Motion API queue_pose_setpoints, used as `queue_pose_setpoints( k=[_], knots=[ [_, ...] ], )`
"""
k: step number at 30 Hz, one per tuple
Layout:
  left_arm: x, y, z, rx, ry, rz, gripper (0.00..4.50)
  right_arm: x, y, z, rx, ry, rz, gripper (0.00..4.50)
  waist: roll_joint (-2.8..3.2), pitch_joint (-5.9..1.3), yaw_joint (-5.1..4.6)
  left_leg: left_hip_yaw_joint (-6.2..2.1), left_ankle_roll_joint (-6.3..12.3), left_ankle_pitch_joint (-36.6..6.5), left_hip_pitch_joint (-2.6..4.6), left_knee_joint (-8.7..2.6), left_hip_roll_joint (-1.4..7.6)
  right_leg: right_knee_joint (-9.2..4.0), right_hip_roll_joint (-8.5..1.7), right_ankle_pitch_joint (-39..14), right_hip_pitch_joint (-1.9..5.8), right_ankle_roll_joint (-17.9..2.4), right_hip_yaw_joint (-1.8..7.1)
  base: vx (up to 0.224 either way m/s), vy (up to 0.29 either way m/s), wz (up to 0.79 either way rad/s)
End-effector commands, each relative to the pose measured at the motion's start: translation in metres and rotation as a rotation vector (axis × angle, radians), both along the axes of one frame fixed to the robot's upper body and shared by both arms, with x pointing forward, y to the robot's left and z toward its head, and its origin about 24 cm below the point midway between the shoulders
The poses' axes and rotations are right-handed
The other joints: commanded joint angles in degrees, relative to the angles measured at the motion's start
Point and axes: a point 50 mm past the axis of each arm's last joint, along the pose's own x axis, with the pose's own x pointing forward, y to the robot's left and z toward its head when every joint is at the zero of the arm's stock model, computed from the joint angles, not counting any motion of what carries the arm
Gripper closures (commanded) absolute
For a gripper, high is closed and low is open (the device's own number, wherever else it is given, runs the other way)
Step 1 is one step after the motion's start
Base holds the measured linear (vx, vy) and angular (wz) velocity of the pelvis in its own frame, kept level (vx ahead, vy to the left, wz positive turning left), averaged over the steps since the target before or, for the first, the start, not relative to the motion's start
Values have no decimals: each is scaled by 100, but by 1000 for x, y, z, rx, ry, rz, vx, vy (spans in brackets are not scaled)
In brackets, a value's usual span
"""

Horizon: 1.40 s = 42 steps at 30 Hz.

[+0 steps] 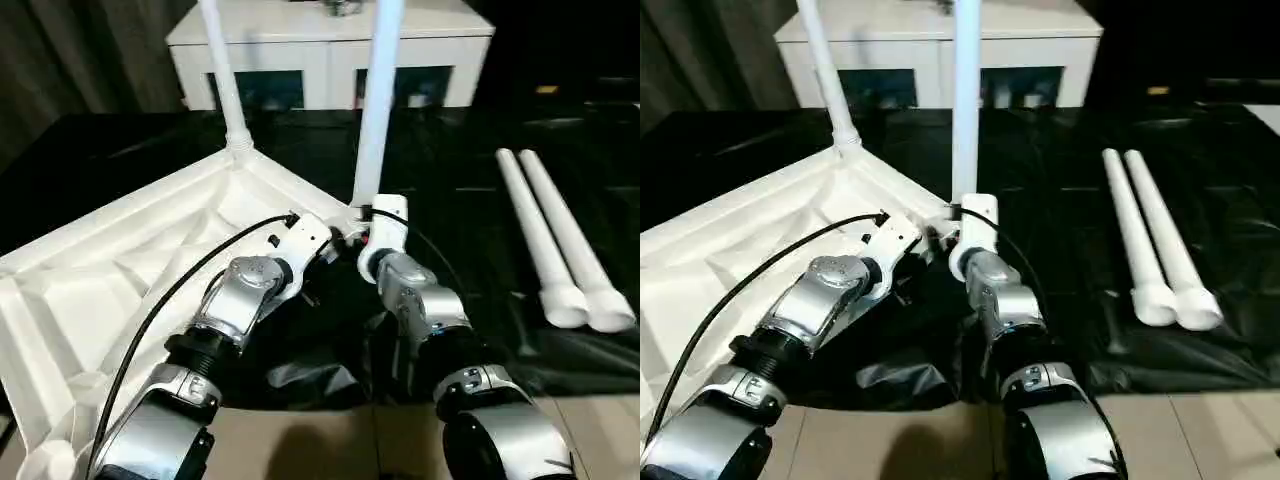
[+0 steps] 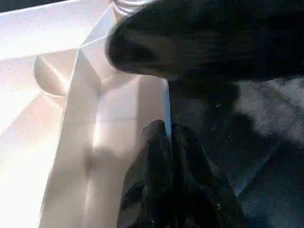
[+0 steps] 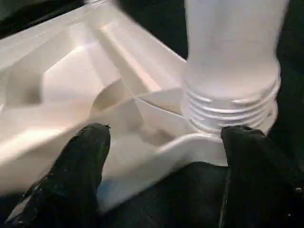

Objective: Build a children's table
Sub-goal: Rotate leg to tighten

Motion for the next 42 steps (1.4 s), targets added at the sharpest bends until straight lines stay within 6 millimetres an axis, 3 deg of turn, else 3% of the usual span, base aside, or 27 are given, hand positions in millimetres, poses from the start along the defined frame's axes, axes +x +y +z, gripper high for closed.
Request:
queue_pose_setpoints(
  k=[1, 3, 4, 7, 9, 11, 15, 16, 17, 19, 20, 24, 31, 32, 42],
  knots=[
    [-6, -7, 7, -58, -38, -116, 450, 1, -4, 10, -8, -43, 68, 60, -82, -506, 46, 4, 923, -58, -52, -309, 82, -191, -163, -614, 456, -1367, 190, 0, 0, 0],
    [-10, -2, 7, -51, -28, -178, 450, -2, -16, 13, -48, -73, 154, 60, -92, -513, 67, 11, 1088, 151, -37, -285, 90, -169, -162, -434, 432, -1485, 190, 0, 0, 0],
    [-11, 0, 6, -47, -22, -198, 450, -4, -21, 14, -66, -82, 189, 60, -92, -517, 124, 13, 1175, 232, -35, -265, 99, -144, -162, -371, 441, -1487, 190, 0, 0, 0],
    [-16, 6, 5, -36, -7, -259, 450, -10, -36, 18, -113, -104, 289, 60, -103, -493, 170, 24, 1207, 159, -32, -263, 122, -147, -180, -573, 418, -1480, 208, 0, 0, 0],
    [-18, 9, 5, -30, 1, -279, 450, -15, -46, 21, -138, -109, 347, 60, -110, -466, 188, 34, 1146, -25, -21, -278, 134, -191, -177, -819, 411, -1419, 208, 0, 0, 0],
    [-22, 17, 5, -23, 13, -337, 450, -28, -67, 25, -196, -107, 473, 60, -104, -425, 231, 37, 846, -561, 14, -322, 150, -273, -178, -1446, 409, -1211, 222, 0, 0, 0],
    [-29, 23, 6, -15, 28, -412, 450, -42, -87, 30, -259, -97, 584, 60, -121, -415, 255, 42, 686, -777, -10, -342, 144, -296, -174, -1631, 414, -1091, 243, 0, 0, 0],
    [-33, 26, 7, -13, 35, -463, 450, -48, -93, 32, -285, -88, 641, 60, -83, -420, 257, 30, 641, -766, -32, -341, 134, -297, -176, -1696, 431, -1046, 233, 0, 0, 0],
    [-36, 27, 7, -17, 41, -499, 450, -52, -95, 33, -299, -81, 675, 60, -88, -422, 265, 27, 629, -772, -17, -342, 154, -297, -179, -1669, 415, -1030, 241, 0, 0, 0],
    [-38, 27, 8, -22, 44, -522, 450, -54, -96, 32, -302, -71, 691, 60, -102, -427, 255, 25, 629, -751, -36, -342, 150, -292, -180, -1629, 423, -1056, 242, 0, 0, 0],
    [-38, 27, 9, -27, 44, -530, 450, -54, -96, 32, -305, -72, 695, 60, -71, -427, 260, 27, 611, -748, -21, -336, 149, -292, -174, -1639, 404, -1071, 242, 0, 0, 0],
    [-42, 25, 12, -43, 47, -579, 450, -59, -91, 30, -307, -69, 740, 60, -82, -432, 270, 46, 583, -763, 17, -333, 156, -297, -161, -1497, 375, -1173, 253, 0, 0, 0],
    [-43, 26, 13, -47, 51, -596, 450, -62, -90, 26, -313, -56, 780, 60, -108, -438, 266, 18, 580, -714, -43, -337, 151, -261, -174, -1493, 424, -1121, 244, 0, 0, 0],
    [-43, 26, 13, -45, 51, -596, 450, -61, -91, 25, -319, -53, 784, 88, -112, -436, 267, 22, 584, -691, -44, -333, 149, -264, -172, -1490, 418, -1115, 248, 0, 0, 0],
    [-45, 29, 13, -45, 63, -610, 450, -55, -91, 22, -325, -57, 760, 167, -107, -430, 261, 17, 528, -770, -53, -326, 145, -261, -176, -1642, 413, -1082, 248, 0, 0, 0]
  ],
)
